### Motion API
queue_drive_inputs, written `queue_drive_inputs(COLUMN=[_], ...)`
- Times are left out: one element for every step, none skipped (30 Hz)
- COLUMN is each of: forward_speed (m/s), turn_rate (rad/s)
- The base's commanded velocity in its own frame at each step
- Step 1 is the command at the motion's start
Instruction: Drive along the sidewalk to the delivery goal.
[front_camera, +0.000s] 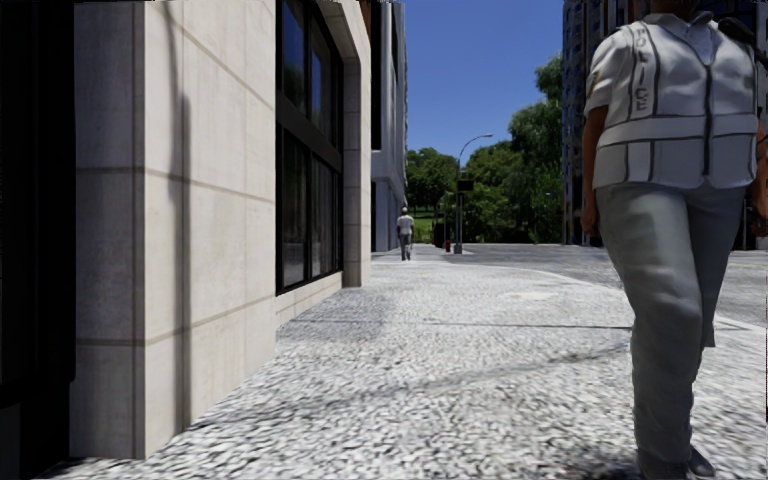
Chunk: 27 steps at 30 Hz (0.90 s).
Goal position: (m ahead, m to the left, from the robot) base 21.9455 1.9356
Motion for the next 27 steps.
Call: queue_drive_inputs(forward_speed=[2.00,2.00,2.00,2.00,2.00,2.00,2.00,2.00,2.00,2.00,2.00,2.00,2.00,2.00,2.00,2.00,2.00,2.00,2.00,2.00,2.00,2.00,2.00,2.00,2.00,2.00,2.00], turn_rate=[0.00,0.00,0.00,0.00,0.00,0.00,0.00,0.00,0.00,0.00,0.00,0.00,0.00,0.00,0.00,-0.15,-0.15,-0.27,-0.30,-0.30,-0.30,-0.30,-0.30,-0.30,-0.30,-0.30,-0.30])
